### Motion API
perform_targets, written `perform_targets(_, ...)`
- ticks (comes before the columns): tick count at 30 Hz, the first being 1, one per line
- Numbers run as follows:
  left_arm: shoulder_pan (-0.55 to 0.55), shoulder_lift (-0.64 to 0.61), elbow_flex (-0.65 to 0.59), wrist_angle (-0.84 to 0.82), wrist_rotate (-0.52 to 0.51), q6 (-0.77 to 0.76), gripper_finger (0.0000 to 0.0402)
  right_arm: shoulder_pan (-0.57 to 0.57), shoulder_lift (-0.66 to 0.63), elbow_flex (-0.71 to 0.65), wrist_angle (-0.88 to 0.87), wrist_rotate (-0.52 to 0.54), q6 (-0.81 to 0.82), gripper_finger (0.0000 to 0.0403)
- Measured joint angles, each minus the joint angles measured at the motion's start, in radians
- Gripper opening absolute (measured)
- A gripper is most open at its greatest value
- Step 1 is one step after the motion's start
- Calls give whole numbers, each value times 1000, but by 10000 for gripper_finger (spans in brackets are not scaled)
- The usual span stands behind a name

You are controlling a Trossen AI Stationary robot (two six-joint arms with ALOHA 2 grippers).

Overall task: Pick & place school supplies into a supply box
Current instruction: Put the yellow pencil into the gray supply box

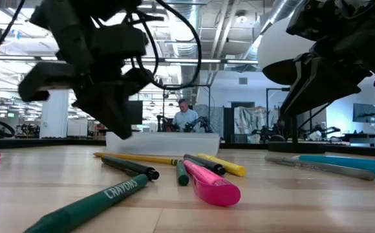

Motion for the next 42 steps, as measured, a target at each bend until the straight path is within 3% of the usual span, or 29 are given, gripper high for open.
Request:
perform_targets(8, 53, 21, 0, 13, 59, -6, 71, 6, 0, 0, 0, -1, 0, 120)
perform_targets(15, 82, 88, 1, 19, 84, -17, 84, 7, 0, 0, -3, -1, 0, 120)
perform_targets(19, 98, 111, 4, 15, 94, -54, 71, 7, 0, 0, -3, 0, 0, 120)
perform_targets(25, 118, 113, 5, -42, 126, -174, 11, 7, 0, 0, -3, 0, 0, 120)
perform_targets(42, 44, 111, 6, -143, 45, -394, 2, 6, 0, -40, 16, 1, 18, 120)
